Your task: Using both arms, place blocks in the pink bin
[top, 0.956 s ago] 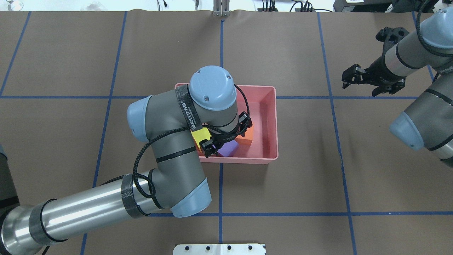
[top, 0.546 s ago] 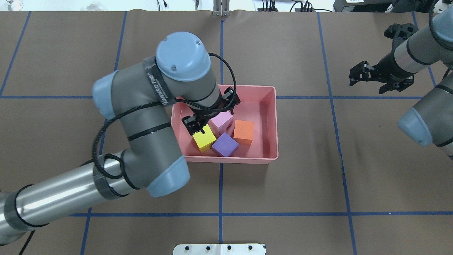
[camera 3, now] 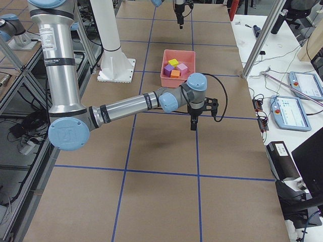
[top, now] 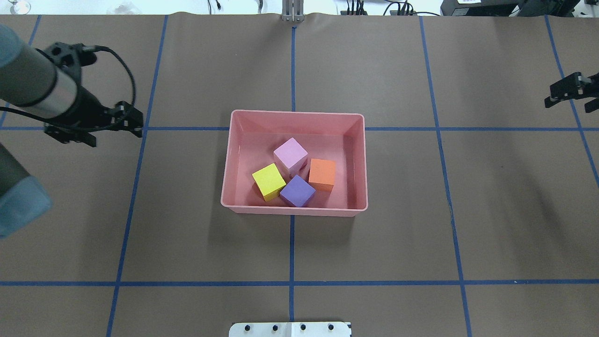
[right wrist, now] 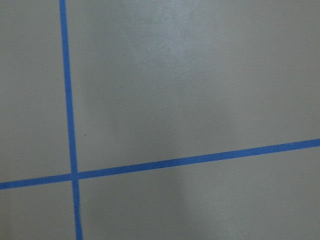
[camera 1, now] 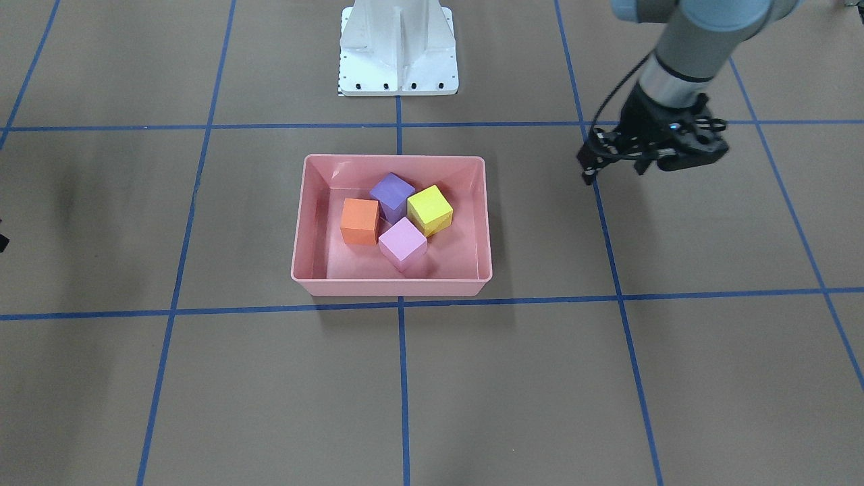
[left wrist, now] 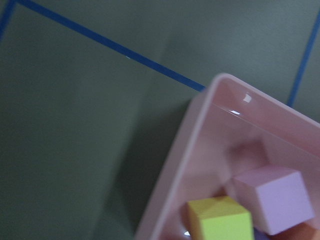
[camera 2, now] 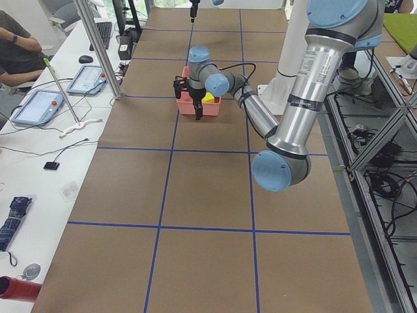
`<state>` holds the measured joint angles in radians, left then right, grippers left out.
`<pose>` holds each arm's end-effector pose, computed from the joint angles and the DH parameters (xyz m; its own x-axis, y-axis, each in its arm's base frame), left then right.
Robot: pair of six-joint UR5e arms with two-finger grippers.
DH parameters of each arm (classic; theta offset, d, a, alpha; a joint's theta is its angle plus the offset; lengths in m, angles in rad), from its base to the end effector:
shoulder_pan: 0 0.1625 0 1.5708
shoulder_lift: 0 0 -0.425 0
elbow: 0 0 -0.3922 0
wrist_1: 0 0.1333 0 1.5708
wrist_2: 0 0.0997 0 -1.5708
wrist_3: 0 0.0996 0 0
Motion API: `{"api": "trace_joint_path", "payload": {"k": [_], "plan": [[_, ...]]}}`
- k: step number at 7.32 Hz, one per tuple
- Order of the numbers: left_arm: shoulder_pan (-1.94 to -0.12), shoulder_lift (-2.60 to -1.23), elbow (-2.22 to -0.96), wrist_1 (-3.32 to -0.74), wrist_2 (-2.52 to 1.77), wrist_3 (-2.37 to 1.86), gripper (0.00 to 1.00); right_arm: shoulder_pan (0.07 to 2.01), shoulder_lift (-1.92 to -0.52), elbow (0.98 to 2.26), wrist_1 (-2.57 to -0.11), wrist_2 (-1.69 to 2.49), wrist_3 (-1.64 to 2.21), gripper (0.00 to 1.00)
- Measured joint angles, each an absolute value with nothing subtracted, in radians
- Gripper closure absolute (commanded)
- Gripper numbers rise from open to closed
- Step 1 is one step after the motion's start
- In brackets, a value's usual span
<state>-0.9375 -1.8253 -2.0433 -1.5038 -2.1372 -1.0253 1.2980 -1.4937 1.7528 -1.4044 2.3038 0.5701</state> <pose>0.2495 -0.4747 0.3184 0.6516 -0.1477 -0.7441 0.1725 0.9840 -0.0443 -0.0795 -0.5314 0.5120 0.6723 0.0809 0.7358 -0.1395 0.9900 0.0186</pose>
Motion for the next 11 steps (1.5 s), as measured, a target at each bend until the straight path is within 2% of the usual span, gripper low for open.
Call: {"api": "trace_joint_path", "payload": {"k": [1, 3, 6, 8, 11], "plan": [[-1.083, -1.754, -2.006, -1.504, -2.227, -0.755, 0.0, 1.35, -1.525, 1.732, -1.406, 2.318, 0.458, 0.0], [-1.338, -1.694, -1.836, -1.505, -2.335, -0.243, 0.0, 1.449, -1.559, 1.656, -1.407, 2.35, 0.251, 0.0], [-1.527, -1.662, -1.572, -1.575, -2.354, 0.151, 0.0, 1.519, -1.594, 1.61, -1.406, 2.38, 0.131, 0.0], [-1.551, -1.639, -1.539, -1.604, -2.358, 0.126, 0.0, 1.524, -1.603, 1.608, -1.403, 2.381, 0.121, 0.0], [-1.556, -1.634, -1.564, -1.596, -2.365, 0.064, 0.0, 1.523, -1.604, 1.611, -1.411, 2.37, 0.136, 0.0]]}}
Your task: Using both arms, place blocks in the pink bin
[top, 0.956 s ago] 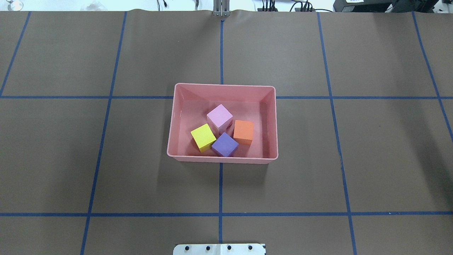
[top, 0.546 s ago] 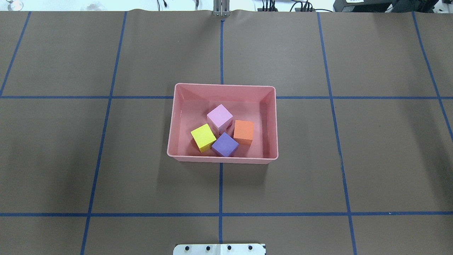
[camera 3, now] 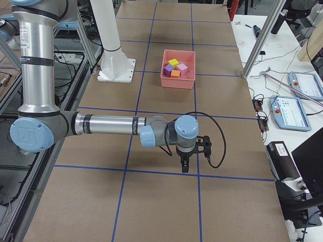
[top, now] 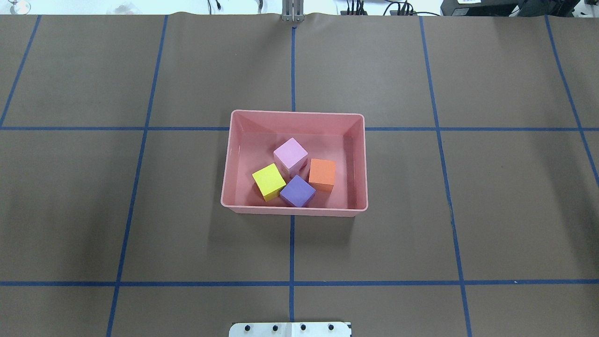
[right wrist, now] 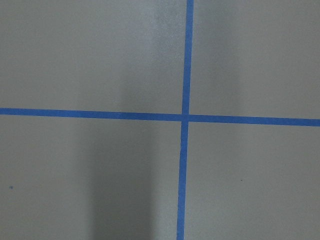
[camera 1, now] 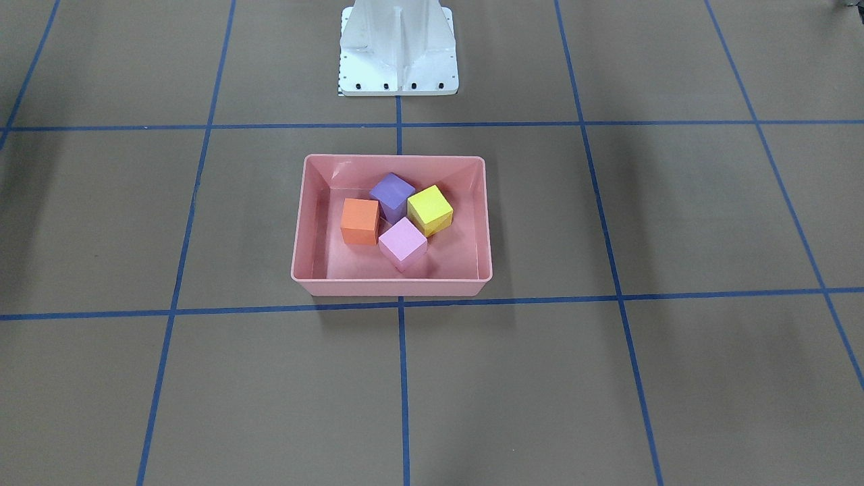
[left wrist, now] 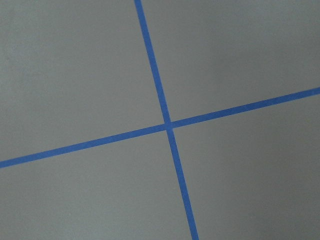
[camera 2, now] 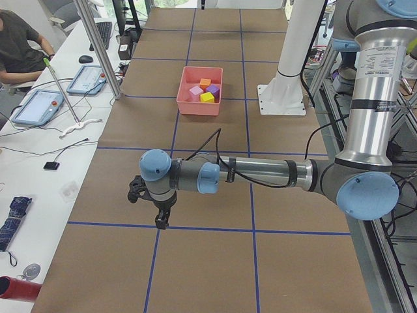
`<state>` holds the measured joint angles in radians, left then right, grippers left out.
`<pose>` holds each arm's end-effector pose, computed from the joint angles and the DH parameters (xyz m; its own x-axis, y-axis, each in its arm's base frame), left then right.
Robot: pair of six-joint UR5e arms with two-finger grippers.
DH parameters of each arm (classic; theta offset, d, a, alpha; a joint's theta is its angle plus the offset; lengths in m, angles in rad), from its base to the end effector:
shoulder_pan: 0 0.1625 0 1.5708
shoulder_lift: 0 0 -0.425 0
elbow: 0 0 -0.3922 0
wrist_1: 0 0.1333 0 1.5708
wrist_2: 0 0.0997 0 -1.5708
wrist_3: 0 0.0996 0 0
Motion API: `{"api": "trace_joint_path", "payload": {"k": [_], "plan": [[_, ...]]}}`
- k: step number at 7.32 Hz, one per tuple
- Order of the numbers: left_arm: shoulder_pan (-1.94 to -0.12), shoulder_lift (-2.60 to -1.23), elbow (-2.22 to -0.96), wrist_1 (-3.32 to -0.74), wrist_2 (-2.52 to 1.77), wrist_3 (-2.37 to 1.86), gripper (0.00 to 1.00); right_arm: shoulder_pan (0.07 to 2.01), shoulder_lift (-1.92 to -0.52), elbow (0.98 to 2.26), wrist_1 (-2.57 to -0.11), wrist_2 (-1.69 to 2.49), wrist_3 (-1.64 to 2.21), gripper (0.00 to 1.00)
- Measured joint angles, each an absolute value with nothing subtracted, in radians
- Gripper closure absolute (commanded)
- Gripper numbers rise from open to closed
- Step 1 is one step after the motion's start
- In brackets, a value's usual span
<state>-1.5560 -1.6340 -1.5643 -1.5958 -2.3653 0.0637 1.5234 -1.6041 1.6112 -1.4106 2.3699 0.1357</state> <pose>-0.0545 -0.5243 0.6258 0.6973 0.1319 -0.7045 -0.0593 0.9902 0.1267 0.0387 -0.4903 0.6364 0.6909 -0.0176 0.7228 -0.0472 0.9965 0.0694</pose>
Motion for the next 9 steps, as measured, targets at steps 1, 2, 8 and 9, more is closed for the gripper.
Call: {"api": "trace_joint_path", "payload": {"k": [1, 2, 8, 9], "plan": [[-1.557, -1.634, -1.572, -1.577, -2.366, 0.053, 0.0, 1.523, -1.577, 1.614, -1.449, 2.372, 0.149, 0.0], [-1.558, -1.635, -1.579, -1.548, -2.367, 0.049, 0.0, 1.523, -1.54, 1.616, -1.51, 2.371, 0.157, 0.0], [-1.566, -1.553, -1.661, -1.539, -2.359, 0.046, 0.0, 1.518, -1.516, 1.62, -1.566, 2.367, 0.161, 0.0], [-1.566, -1.554, -1.66, -1.539, -2.359, 0.045, 0.0, 1.518, -1.516, 1.62, -1.566, 2.368, 0.161, 0.0]]}}
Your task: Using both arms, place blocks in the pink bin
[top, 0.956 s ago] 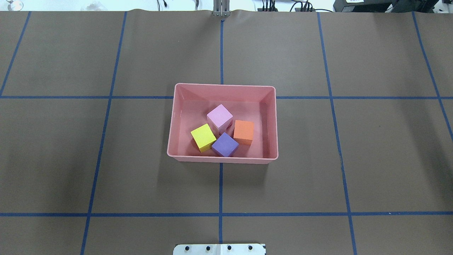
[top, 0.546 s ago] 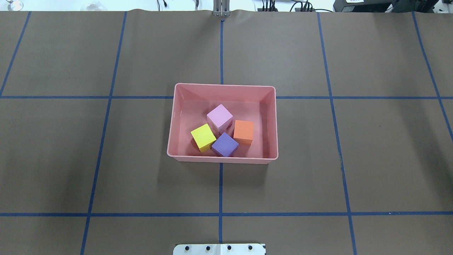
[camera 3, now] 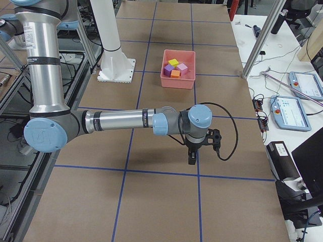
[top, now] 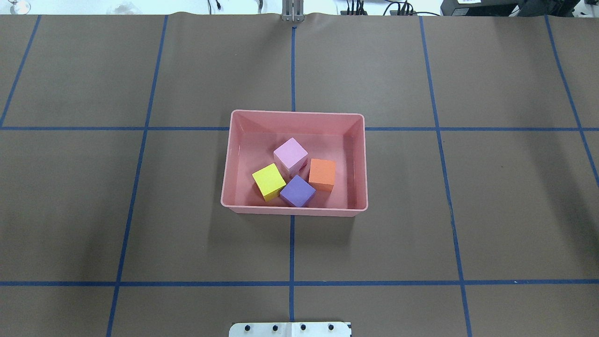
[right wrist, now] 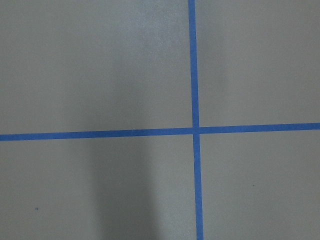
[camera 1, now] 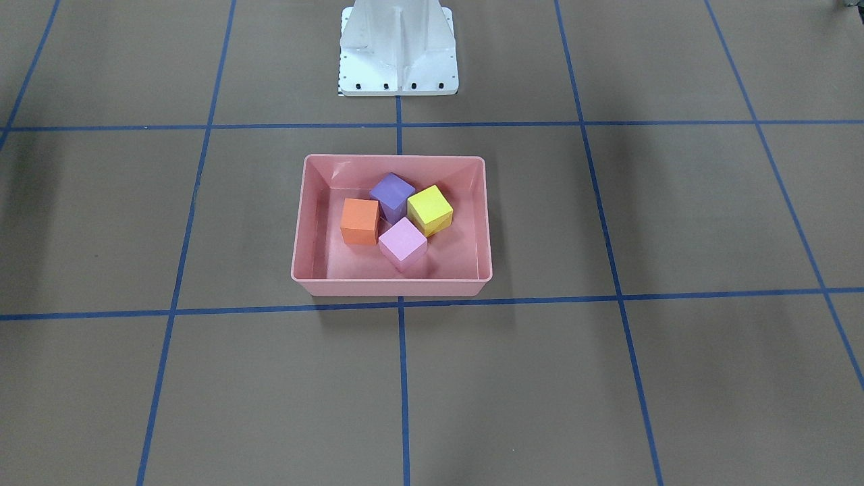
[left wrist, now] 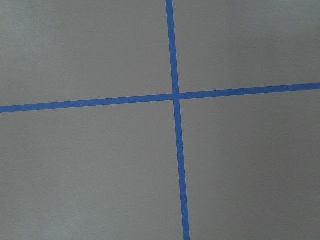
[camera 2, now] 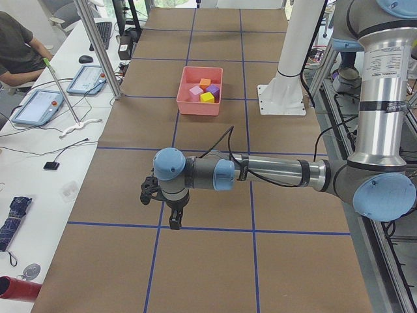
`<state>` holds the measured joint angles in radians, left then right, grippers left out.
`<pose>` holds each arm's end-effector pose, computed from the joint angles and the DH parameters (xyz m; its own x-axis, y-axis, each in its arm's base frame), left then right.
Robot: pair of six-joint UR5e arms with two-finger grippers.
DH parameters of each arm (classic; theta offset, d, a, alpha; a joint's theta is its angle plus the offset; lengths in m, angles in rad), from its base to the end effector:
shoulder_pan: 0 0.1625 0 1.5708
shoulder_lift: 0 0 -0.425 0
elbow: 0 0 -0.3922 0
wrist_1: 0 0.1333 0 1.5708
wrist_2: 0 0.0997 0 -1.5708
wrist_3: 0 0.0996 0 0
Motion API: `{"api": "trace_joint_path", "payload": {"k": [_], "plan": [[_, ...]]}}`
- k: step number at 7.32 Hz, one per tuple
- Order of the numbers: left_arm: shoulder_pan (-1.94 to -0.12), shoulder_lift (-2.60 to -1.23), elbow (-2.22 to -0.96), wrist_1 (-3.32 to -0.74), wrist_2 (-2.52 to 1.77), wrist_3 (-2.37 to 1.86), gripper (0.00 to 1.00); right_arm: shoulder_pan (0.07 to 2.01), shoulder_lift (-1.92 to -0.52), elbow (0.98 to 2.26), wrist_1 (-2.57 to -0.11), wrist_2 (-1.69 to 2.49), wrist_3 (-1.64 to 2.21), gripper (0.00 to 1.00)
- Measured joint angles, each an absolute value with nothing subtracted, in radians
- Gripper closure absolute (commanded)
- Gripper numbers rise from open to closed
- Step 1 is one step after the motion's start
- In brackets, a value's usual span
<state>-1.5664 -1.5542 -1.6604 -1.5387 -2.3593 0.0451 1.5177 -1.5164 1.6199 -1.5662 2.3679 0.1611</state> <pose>-0.0605 -0.4869 0.6249 0.7039 0.0771 -0.7061 -0.0362 0.9967 0.0728 0.0344 -0.5224 0.6048 0.6932 0.0466 0.7193 -0.0592 0.9982 -0.0076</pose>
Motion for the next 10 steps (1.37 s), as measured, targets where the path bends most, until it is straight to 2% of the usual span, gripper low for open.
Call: {"api": "trace_joint_path", "payload": {"k": [10], "plan": [[-1.563, -1.564, -1.665, -1.52, -2.365, -0.029, 0.0, 1.508, -1.519, 1.616, -1.566, 2.367, 0.162, 0.0]]}}
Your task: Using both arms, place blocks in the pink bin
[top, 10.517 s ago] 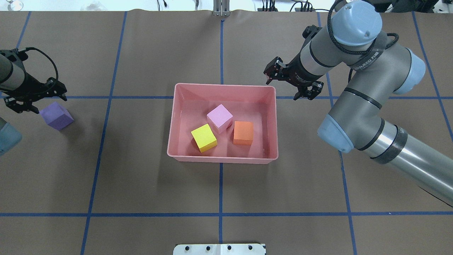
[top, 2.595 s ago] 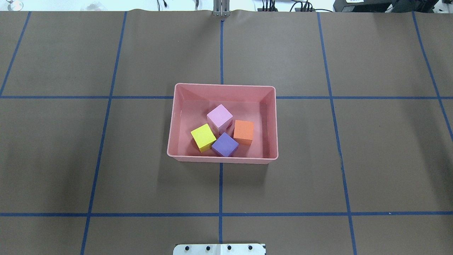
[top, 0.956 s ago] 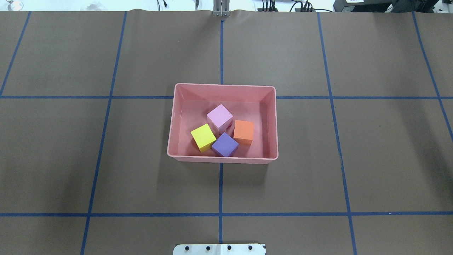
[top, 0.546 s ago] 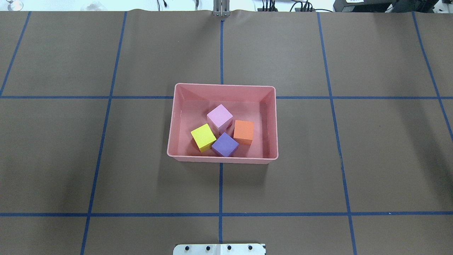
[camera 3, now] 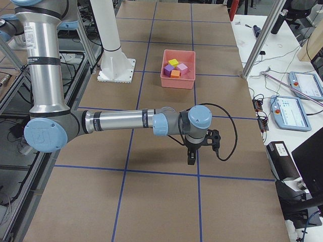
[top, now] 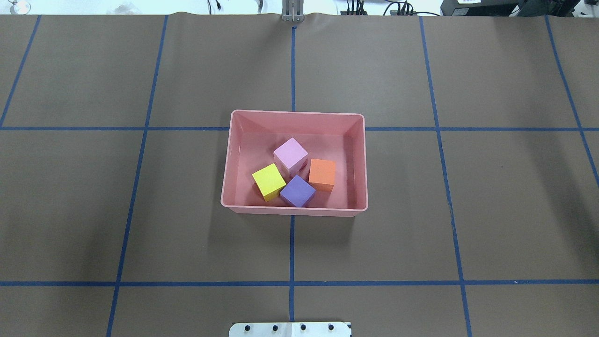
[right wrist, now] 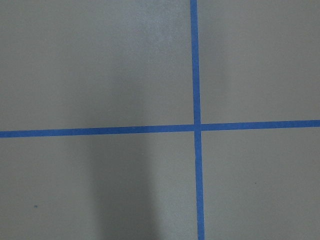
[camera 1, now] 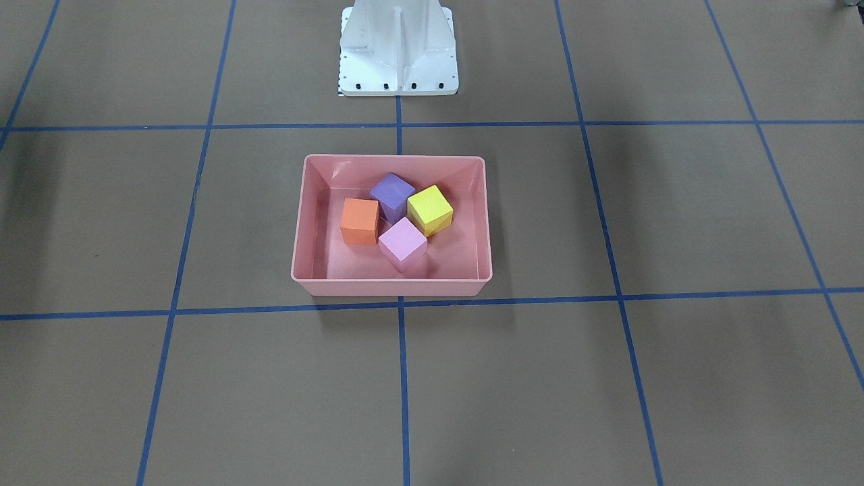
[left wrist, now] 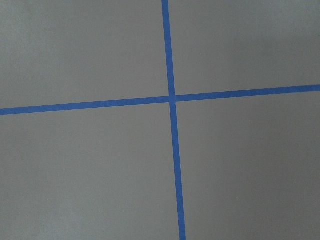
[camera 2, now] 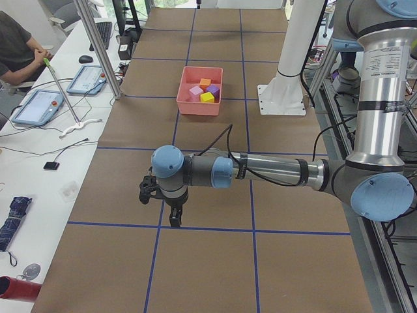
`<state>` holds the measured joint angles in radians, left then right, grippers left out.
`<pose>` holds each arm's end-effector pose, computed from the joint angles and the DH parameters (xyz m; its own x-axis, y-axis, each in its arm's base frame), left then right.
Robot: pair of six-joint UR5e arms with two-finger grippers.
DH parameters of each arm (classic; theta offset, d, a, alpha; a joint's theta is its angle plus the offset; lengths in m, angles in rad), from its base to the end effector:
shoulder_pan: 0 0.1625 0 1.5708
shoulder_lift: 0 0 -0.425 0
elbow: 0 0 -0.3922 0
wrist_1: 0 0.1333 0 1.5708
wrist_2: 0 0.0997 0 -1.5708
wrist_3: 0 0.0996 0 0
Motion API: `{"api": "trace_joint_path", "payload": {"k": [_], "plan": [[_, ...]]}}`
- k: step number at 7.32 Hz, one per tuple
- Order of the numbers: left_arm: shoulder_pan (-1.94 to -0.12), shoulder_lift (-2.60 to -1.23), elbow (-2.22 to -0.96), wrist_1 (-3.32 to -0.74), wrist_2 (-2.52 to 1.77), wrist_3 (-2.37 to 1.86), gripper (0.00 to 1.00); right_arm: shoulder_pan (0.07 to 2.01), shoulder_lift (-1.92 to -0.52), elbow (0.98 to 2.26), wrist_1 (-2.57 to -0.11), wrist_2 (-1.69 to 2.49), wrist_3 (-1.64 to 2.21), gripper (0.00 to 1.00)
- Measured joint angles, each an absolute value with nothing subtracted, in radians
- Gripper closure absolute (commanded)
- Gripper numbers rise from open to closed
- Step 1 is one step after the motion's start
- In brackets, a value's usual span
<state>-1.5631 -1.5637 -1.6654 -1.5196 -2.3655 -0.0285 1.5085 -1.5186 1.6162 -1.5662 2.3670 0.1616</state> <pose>-0.0584 -0.4903 0.6193 0.7002 0.0028 -0.7139 0.0123 0.9998 0.0160 0.0297 -0.5217 0.6078 0.6945 0.0449 0.7181 -0.0505 0.9986 -0.0137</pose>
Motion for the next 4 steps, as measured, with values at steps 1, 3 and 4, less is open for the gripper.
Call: {"api": "trace_joint_path", "payload": {"k": [1, 3, 4], "plan": [[-1.563, -1.563, -1.666, -1.519, -2.366, -0.047, 0.0, 1.508, -1.519, 1.616, -1.566, 2.367, 0.161, 0.0], [-1.563, -1.56, -1.667, -1.52, -2.367, -0.056, 0.0, 1.508, -1.519, 1.615, -1.565, 2.367, 0.161, 0.0], [-1.563, -1.559, -1.667, -1.52, -2.368, -0.056, 0.0, 1.508, -1.519, 1.615, -1.565, 2.367, 0.161, 0.0]]}}
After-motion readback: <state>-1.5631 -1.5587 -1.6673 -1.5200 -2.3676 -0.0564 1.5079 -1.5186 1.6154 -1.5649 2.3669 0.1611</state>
